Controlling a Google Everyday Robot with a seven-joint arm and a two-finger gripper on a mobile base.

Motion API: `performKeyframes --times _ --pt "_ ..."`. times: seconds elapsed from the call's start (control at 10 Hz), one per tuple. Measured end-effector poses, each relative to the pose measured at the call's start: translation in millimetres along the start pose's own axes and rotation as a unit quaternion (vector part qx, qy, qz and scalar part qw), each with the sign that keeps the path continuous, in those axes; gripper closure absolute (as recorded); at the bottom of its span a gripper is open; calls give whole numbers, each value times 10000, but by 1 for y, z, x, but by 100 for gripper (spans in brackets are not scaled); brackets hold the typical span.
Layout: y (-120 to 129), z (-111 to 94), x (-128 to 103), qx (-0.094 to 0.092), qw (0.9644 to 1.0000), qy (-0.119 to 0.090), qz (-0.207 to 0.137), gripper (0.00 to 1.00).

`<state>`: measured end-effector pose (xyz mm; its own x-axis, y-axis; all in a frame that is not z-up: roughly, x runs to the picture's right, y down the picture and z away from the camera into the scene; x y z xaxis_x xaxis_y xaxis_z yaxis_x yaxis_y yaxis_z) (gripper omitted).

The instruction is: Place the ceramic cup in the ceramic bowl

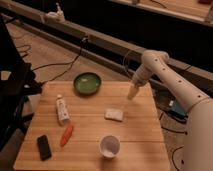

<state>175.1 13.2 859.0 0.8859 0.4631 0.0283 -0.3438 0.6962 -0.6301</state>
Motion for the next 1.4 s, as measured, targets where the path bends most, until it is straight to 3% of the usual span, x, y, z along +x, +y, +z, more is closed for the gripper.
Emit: performKeyframes --times 0.2,0.5,0.7,1.0,1.3,1.4 --pt "9 -4 -2 -66 9997 45 -237 20" --pt "51 -2 1 -375 9967 132 -712 20" --pt "84 1 5 -642 9948 37 -789 20" --pt "127 -3 10 -899 9927 -152 -795 20" --pt "160 -13 9 -1060 9895 -286 -937 20" --pt "161 -13 9 -1065 9893 -286 -951 20"
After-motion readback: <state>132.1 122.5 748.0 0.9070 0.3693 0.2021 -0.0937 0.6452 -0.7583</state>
